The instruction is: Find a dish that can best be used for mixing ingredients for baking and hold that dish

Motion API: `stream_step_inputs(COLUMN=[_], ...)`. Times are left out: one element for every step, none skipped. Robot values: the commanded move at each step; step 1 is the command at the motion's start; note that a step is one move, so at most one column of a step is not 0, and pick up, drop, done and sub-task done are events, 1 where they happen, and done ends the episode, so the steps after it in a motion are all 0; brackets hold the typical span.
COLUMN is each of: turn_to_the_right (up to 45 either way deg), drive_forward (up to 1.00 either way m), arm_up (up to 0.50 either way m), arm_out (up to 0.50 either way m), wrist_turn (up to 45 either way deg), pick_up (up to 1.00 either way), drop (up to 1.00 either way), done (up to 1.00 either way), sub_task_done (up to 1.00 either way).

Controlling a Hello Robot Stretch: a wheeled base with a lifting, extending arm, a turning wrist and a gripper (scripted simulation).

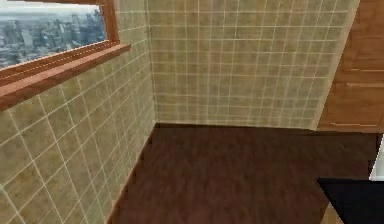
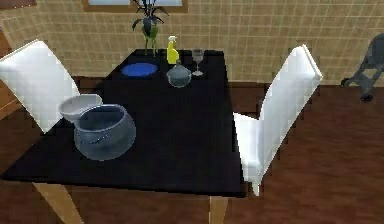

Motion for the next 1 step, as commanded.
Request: stream_step_inputs(turn_to_the_right=[-27.0], drive_forward=[0.00], arm_up=[0.00], arm_out=[0.00], wrist_turn=[0.0], pick_up=[0.00], drop=[0.00], done=[0.00], sub_task_done=[0.00])
